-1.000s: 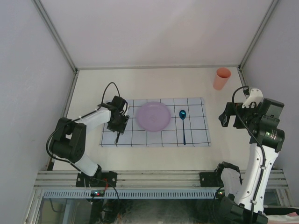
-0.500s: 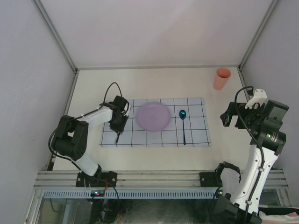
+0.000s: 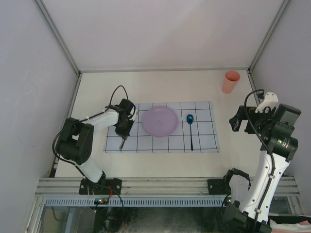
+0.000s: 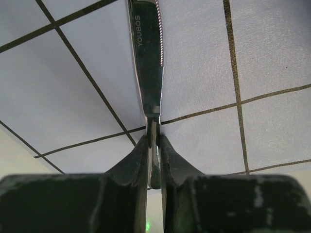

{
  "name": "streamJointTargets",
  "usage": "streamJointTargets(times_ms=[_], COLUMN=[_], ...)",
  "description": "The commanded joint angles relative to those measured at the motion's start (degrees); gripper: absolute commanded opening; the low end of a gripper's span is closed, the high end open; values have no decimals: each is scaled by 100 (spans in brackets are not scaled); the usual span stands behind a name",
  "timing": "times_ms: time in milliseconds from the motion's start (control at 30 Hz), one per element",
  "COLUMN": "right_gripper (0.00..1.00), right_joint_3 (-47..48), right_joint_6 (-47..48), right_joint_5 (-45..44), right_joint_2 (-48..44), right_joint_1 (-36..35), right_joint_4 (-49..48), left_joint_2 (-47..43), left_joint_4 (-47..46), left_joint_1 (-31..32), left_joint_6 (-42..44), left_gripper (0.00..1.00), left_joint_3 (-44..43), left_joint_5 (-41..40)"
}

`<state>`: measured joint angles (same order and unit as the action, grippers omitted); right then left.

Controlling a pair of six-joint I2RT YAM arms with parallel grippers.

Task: Set the dinner table for one person
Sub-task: Adjust the knife on the napkin.

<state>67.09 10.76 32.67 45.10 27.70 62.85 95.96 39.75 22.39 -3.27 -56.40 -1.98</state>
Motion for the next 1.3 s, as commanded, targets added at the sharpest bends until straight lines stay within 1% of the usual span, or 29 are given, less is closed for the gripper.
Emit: streamJointTargets(times_ms=[0, 100, 133, 433, 633, 1100, 1267], right_gripper=[100, 100, 100, 100, 100, 100, 100], right_joint_3=[215, 217, 217, 217, 217, 217, 217], right_joint_6=[109, 107, 110, 106, 127, 204, 229], right_joint_5=[110, 149, 163, 168, 205, 242, 236], right_joint_2=[-37, -28, -18, 7, 29, 7, -26], right_joint_1=[36, 39, 35, 39, 39, 38, 35], right_joint_4=[-89, -80, -80, -103, -67, 37, 81], left_joint_2=[202, 230, 222, 0, -117, -72, -260], left_joint_4=[-194, -170, -169, -187, -128, 58, 43], left_joint_1=[46, 54, 52, 54, 55, 55, 48], left_joint_6=[72, 51, 23, -349, -496, -919, -1096], left_gripper=[12, 2, 0, 0, 0, 0, 0], left_joint_3=[-52, -83, -82, -19, -155, -507, -378], left_joint_5=[45, 19, -11, 51, 70, 556, 406])
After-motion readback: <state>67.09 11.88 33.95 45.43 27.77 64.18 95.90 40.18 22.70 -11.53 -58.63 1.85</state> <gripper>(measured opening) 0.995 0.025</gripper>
